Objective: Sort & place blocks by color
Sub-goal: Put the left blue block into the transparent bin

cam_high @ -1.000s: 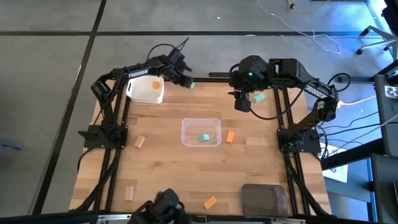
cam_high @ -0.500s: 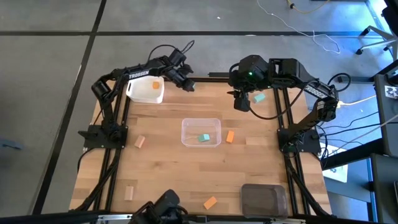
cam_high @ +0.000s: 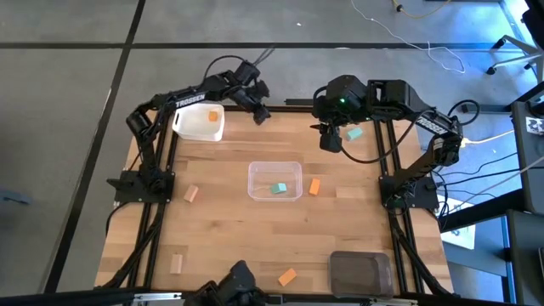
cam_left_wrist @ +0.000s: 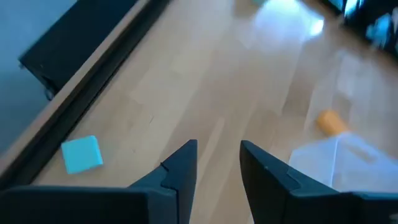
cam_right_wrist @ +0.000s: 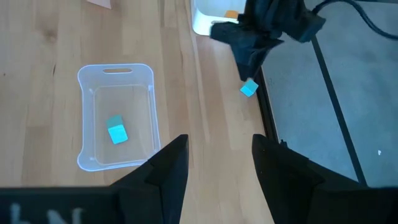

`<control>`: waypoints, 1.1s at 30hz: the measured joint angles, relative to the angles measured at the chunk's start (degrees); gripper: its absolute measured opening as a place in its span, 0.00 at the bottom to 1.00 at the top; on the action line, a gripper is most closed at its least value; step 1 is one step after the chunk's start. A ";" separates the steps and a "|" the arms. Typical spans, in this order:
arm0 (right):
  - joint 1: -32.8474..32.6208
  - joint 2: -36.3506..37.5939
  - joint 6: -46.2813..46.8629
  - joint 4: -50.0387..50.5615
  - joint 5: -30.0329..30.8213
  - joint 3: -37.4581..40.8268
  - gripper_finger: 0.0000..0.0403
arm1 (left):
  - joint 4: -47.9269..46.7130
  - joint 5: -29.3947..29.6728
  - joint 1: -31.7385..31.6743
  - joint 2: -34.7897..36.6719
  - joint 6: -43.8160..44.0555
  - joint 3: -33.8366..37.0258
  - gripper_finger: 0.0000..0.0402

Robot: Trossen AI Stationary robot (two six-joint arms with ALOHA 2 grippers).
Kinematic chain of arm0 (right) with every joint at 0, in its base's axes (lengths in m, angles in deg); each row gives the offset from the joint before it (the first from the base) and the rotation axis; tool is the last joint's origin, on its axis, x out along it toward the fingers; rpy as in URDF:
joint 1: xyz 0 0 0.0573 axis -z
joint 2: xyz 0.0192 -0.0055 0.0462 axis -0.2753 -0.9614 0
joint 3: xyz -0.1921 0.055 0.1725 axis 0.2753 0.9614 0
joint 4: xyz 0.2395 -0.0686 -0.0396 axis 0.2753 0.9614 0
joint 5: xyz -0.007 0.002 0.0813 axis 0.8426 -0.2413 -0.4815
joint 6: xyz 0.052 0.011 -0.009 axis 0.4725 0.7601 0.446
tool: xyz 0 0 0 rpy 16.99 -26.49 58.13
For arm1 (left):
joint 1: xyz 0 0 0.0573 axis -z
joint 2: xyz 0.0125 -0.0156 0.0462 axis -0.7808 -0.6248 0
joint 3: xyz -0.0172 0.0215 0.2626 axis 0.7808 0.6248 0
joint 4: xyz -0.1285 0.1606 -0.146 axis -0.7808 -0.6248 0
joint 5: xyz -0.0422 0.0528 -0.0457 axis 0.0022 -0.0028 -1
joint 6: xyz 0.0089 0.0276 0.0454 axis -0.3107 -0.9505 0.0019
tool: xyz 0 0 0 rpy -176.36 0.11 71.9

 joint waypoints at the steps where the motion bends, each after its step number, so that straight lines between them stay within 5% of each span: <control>1: 0.00 0.00 0.00 0.00 0.00 0.00 0.44 | -1.04 1.09 0.59 0.00 -2.22 -0.87 0.31; 7: 0.00 0.00 0.00 0.01 0.00 0.00 0.44 | -4.04 7.39 2.14 -0.02 -11.19 -3.31 0.46; 14: 0.01 0.00 0.00 0.02 0.00 0.00 0.44 | -4.06 4.75 0.38 0.00 -29.81 -3.68 0.62; 20: 0.01 0.00 0.00 0.02 0.00 0.00 0.44 | -4.16 14.43 0.11 -0.44 -53.05 -3.32 0.63; 33: -0.01 0.00 0.00 0.02 -0.02 0.02 0.44 | -3.81 18.34 -2.67 -9.71 -71.07 -3.23 0.62</control>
